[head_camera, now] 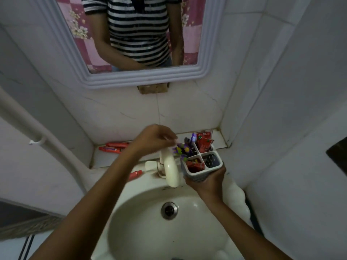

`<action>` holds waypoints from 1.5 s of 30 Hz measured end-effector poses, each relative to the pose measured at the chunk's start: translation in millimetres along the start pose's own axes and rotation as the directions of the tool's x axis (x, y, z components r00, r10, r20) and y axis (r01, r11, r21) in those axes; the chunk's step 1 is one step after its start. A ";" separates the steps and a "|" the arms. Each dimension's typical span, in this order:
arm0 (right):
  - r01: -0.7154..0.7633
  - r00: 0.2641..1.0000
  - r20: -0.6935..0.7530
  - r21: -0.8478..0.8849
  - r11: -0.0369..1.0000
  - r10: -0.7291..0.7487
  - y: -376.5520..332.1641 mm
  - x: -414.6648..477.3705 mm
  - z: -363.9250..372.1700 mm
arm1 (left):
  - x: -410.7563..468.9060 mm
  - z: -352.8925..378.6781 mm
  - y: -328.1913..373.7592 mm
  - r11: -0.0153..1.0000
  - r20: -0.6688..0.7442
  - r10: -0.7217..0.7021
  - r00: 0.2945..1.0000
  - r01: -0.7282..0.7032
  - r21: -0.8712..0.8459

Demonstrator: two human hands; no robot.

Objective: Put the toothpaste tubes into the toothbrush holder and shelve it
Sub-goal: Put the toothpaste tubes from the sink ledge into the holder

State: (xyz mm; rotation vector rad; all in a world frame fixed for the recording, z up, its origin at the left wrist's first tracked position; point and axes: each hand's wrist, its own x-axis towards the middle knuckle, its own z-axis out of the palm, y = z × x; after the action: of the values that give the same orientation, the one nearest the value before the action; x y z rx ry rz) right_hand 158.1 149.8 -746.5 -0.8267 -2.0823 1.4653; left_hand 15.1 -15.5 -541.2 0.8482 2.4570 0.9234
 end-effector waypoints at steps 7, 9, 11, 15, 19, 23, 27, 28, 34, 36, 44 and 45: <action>0.038 0.999 -0.009 -0.002 0.999 -0.038 -0.7 -4.8 -0.1 | -39.4 5.2 -130.9 0.741 -0.021 -0.440 0.898 0.376 0.556; 0.037 0.999 -0.002 -0.010 0.999 -0.037 -2.9 -6.3 0.8 | -48.6 20.6 -151.7 0.698 0.015 -0.474 0.880 0.366 0.616; 0.042 0.999 0.002 -0.015 0.999 -0.042 -2.2 -5.8 0.4 | -52.5 34.0 -163.7 0.690 0.004 -0.439 0.898 0.335 0.642; 0.055 0.998 0.033 0.001 0.998 -0.055 -5.1 -4.6 -4.8 | -51.0 38.9 -166.9 0.719 -0.071 -0.334 0.940 0.303 0.625; 0.059 0.997 0.042 0.024 0.998 -0.060 -6.6 -3.9 -5.2 | -35.2 7.5 -144.3 0.842 -0.204 -0.196 0.959 0.272 0.466; 0.070 0.997 0.035 0.013 0.997 -0.070 -1.9 -4.3 -3.9 | -24.7 -32.3 -79.9 0.962 -0.321 0.011 0.947 0.078 0.262; 0.066 0.997 0.036 0.024 0.998 -0.067 2.5 -1.7 -2.7 | -11.9 -43.8 5.9 0.892 -0.121 0.257 0.959 -0.187 0.413; 0.061 0.997 0.036 0.019 0.998 -0.062 2.3 -1.1 -2.3 | -7.4 -41.0 23.3 0.855 -0.034 0.262 0.964 -0.216 0.471; 0.069 0.995 0.078 0.016 0.998 -0.070 1.3 3.2 -1.2 | 21.2 23.0 70.3 0.639 0.322 0.106 0.941 -0.313 0.703; 0.068 0.995 0.070 -0.014 0.998 -0.067 2.4 2.5 -0.4 | 29.8 46.4 71.1 0.670 0.363 0.057 0.930 -0.305 0.676; 0.020 0.998 0.060 -0.014 1.000 -0.019 2.3 0.3 -1.2 | 38.0 72.0 55.6 0.756 0.288 0.247 0.925 -0.370 0.540; 0.015 0.999 0.049 -0.009 1.000 -0.015 2.9 0.0 -1.4 | 35.4 68.3 52.3 0.775 0.263 0.259 0.930 -0.362 0.518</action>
State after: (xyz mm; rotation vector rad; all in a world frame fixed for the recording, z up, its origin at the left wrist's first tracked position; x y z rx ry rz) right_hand 159.6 151.5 -748.7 -0.7841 -2.1284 1.4831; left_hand 46.1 70.6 -558.4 1.5031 2.4909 0.1689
